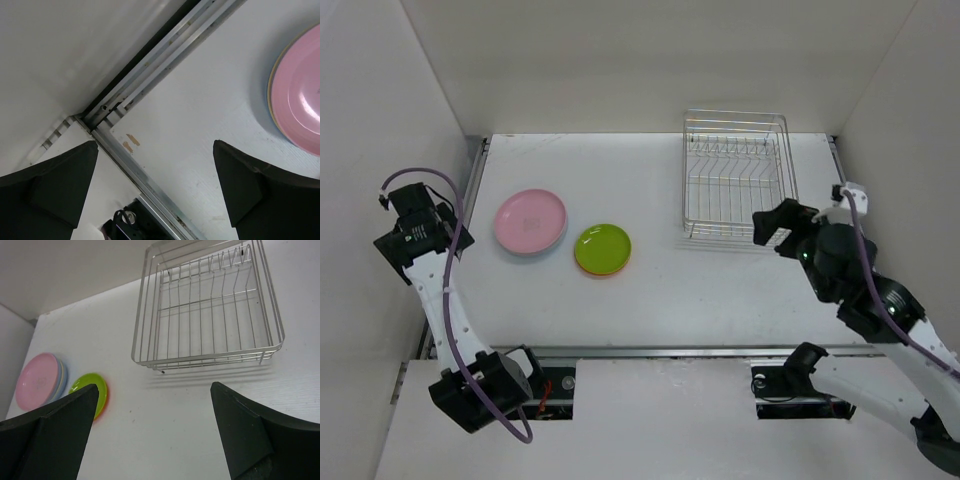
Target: Unload the plates from the dish rack
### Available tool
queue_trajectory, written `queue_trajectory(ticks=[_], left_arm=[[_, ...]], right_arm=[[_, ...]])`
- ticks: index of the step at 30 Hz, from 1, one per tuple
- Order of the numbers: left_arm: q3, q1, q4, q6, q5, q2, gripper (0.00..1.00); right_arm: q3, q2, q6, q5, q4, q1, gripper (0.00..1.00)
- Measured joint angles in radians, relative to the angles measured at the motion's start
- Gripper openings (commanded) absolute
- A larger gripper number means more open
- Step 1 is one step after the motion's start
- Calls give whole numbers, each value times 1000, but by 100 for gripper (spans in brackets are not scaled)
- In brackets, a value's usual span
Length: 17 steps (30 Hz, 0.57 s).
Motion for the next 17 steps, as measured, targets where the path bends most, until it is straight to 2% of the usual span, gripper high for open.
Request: queue_trajectory(ticks=[7, 17], left_arm=[[-30, 0, 36, -26, -9, -21, 99], [-74, 4, 58, -26, 3, -72, 99]], right_arm=[[-41, -232, 14, 7, -58, 0, 100], [-52, -269, 14, -19, -116, 0, 100]])
